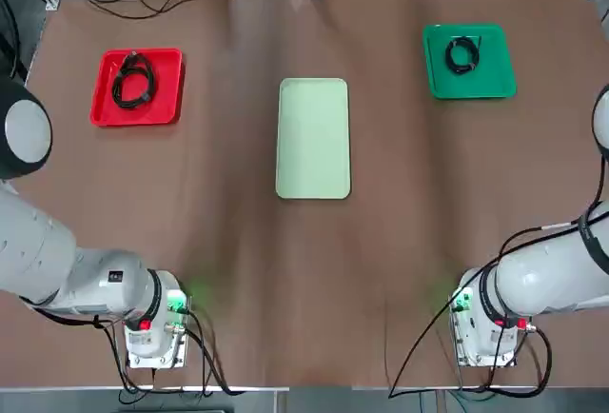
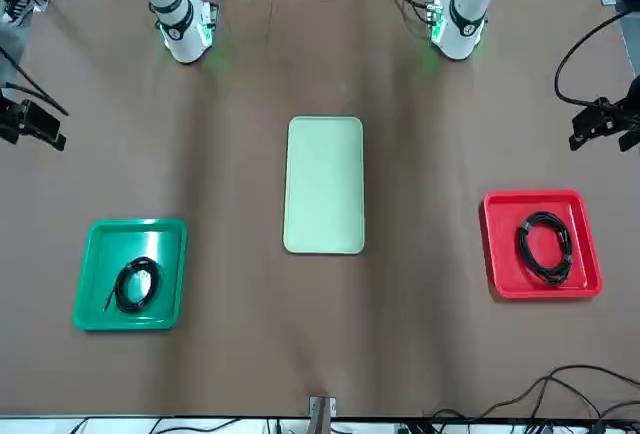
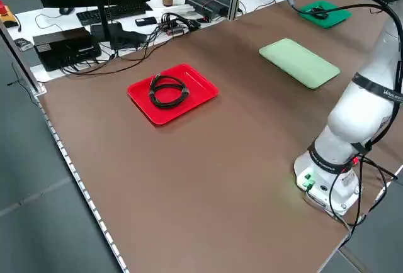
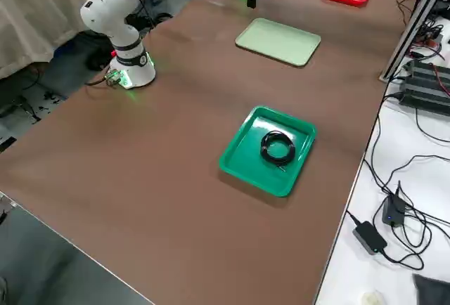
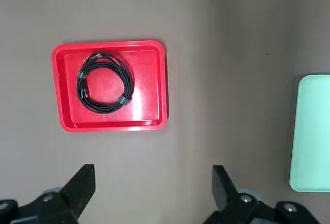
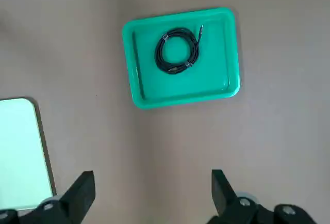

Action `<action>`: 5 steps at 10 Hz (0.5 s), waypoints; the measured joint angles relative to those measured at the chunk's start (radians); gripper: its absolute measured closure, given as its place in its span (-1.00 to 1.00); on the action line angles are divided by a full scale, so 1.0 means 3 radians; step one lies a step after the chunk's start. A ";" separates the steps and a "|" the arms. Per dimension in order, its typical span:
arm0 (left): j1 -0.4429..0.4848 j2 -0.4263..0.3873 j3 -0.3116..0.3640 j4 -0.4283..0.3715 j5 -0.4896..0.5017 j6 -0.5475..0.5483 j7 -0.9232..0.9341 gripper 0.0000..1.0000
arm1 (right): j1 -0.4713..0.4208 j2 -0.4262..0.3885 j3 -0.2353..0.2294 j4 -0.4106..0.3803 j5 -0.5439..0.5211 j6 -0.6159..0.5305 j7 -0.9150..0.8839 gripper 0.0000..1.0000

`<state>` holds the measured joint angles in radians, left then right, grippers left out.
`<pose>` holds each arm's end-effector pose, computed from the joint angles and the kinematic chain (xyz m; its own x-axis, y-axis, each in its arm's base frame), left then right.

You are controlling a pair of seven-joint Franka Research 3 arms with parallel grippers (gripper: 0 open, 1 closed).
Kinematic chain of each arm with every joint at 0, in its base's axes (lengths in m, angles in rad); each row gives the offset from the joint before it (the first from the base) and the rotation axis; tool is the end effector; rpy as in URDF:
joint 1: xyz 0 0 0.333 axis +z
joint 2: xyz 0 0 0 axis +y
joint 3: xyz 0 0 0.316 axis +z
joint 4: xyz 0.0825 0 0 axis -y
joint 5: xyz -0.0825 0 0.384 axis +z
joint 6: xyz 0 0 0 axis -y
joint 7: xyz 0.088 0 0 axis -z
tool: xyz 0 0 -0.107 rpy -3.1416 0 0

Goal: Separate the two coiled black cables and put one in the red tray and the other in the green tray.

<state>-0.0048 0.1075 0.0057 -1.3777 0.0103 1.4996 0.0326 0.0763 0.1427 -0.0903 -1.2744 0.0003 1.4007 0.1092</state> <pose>0.5810 0.0015 0.6476 0.9994 -0.0310 0.0140 -0.0308 -0.9995 -0.0113 0.5795 -0.0033 0.6662 0.9924 -0.1221 -0.0144 -0.1219 -0.9924 0.0142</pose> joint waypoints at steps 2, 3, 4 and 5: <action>-0.0043 -0.0016 0.0000 -0.0063 0.0000 0.0001 -0.0072 -0.98 | -0.0110 -0.0038 0.0115 -0.0030 0.0000 0.0003 0.0000 -0.99; -0.0060 -0.0049 0.0002 -0.0133 -0.0008 0.0035 -0.0090 -0.98 | -0.0139 -0.0048 0.0152 -0.0053 0.0000 0.0008 0.0000 -0.99; -0.0064 -0.0095 0.0004 -0.0225 -0.0015 0.0088 -0.0096 -0.98 | -0.0151 -0.0051 0.0163 -0.0072 0.0000 0.0023 0.0000 -0.99; -0.0063 -0.0133 0.0009 -0.0295 -0.0043 0.0115 -0.0096 -0.98 | -0.0158 -0.0051 0.0167 -0.0082 0.0000 0.0032 0.0000 -0.99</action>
<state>-0.0237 0.0675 0.0084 -1.4661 -0.0026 1.5341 0.0039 0.0290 0.1275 -0.0403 -1.2991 0.0003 1.4102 0.1092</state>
